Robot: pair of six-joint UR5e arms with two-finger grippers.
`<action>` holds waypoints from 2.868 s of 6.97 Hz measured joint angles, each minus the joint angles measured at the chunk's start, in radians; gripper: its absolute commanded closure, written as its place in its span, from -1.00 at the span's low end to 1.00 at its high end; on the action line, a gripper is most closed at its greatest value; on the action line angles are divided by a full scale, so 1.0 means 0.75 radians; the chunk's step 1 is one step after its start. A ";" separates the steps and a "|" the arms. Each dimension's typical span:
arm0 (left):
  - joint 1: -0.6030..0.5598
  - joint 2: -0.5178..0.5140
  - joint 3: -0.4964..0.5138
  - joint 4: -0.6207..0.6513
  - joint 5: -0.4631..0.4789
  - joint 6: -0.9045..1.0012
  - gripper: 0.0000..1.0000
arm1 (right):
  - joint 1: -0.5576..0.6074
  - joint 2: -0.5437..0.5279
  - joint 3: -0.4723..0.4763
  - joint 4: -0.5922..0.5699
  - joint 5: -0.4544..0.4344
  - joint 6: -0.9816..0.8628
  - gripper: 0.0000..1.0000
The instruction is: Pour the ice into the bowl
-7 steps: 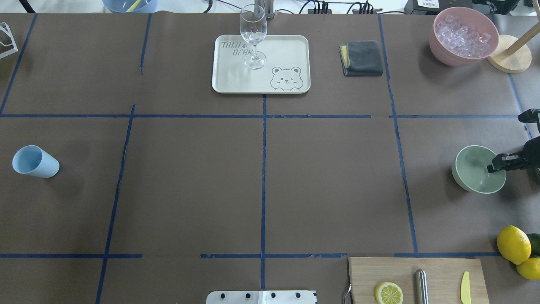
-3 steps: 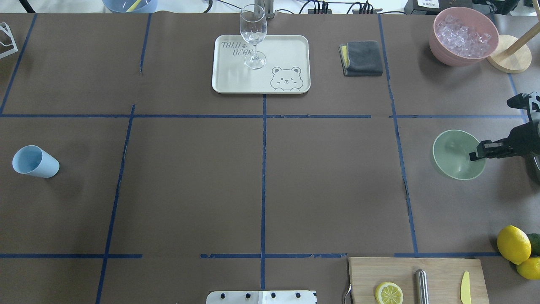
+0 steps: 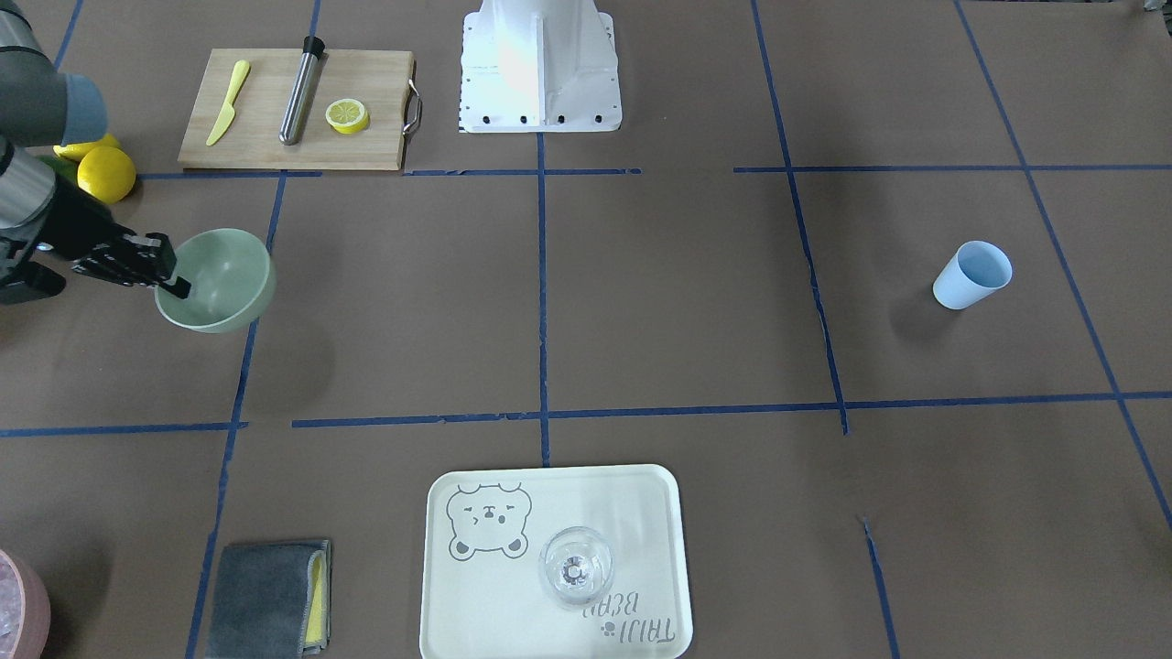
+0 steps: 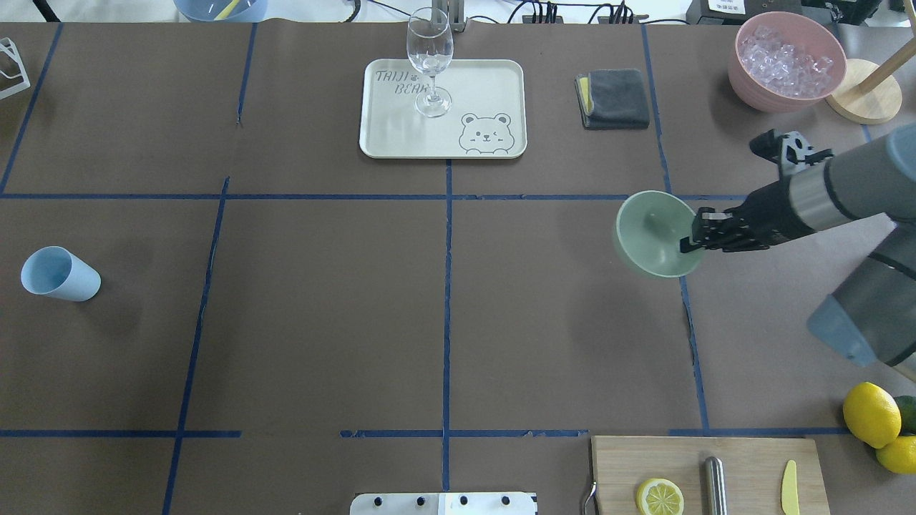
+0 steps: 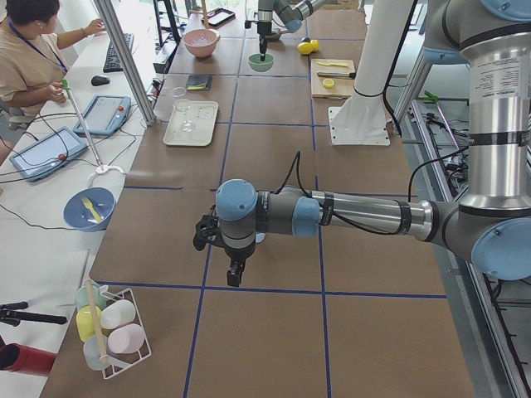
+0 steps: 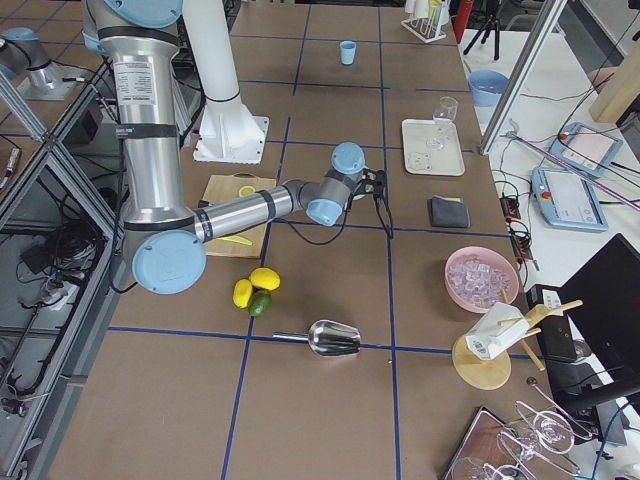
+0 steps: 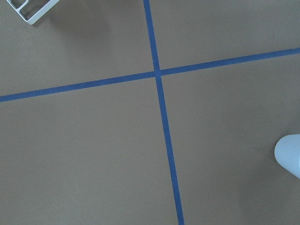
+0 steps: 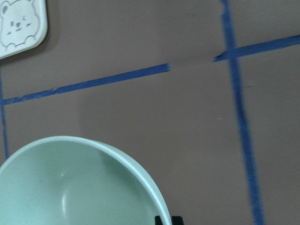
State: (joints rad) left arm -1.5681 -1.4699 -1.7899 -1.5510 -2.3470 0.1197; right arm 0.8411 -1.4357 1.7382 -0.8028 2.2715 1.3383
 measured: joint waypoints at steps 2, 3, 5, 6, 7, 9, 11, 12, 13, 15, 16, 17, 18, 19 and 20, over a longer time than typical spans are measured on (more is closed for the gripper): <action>0.015 -0.001 -0.044 -0.008 0.001 0.003 -1.00 | -0.255 0.218 -0.004 -0.042 -0.237 0.272 1.00; 0.022 -0.002 -0.050 -0.016 -0.002 0.002 -1.00 | -0.356 0.344 -0.011 -0.151 -0.350 0.334 1.00; 0.025 0.000 -0.051 -0.054 -0.061 0.003 -1.00 | -0.493 0.598 -0.068 -0.420 -0.528 0.410 1.00; 0.026 0.003 -0.049 -0.090 -0.078 0.003 -1.00 | -0.535 0.717 -0.183 -0.460 -0.596 0.450 1.00; 0.027 0.004 -0.047 -0.106 -0.085 0.002 -1.00 | -0.561 0.809 -0.295 -0.473 -0.630 0.481 1.00; 0.027 0.004 -0.045 -0.114 -0.099 0.002 -1.00 | -0.592 0.863 -0.395 -0.478 -0.646 0.496 1.00; 0.028 0.005 -0.044 -0.114 -0.121 0.002 -1.00 | -0.600 0.877 -0.440 -0.477 -0.647 0.496 -1.00; 0.028 0.005 -0.044 -0.115 -0.124 0.002 -1.00 | -0.601 0.882 -0.448 -0.475 -0.649 0.518 -1.00; 0.028 0.005 -0.045 -0.116 -0.126 0.002 -1.00 | -0.601 0.890 -0.446 -0.466 -0.649 0.554 -1.00; 0.035 0.003 -0.041 -0.140 -0.127 -0.002 -1.00 | -0.584 0.893 -0.391 -0.418 -0.645 0.585 -1.00; 0.043 0.006 -0.025 -0.210 -0.126 -0.004 -1.00 | -0.556 0.850 -0.297 -0.416 -0.632 0.587 -1.00; 0.049 0.013 -0.001 -0.309 -0.126 -0.007 -1.00 | -0.512 0.750 -0.164 -0.420 -0.598 0.587 -1.00; 0.060 0.015 0.012 -0.397 -0.127 -0.037 -1.00 | -0.438 0.630 -0.040 -0.420 -0.516 0.585 -1.00; 0.085 0.016 0.013 -0.472 -0.127 -0.119 -1.00 | -0.362 0.530 0.034 -0.415 -0.418 0.579 -1.00; 0.122 0.018 0.016 -0.599 -0.128 -0.224 -1.00 | -0.316 0.462 0.063 -0.407 -0.364 0.564 -1.00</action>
State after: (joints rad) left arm -1.4770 -1.4567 -1.7775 -2.0000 -2.4433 -0.0480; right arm 0.6040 -1.0894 1.7854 -1.1082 1.9986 1.7616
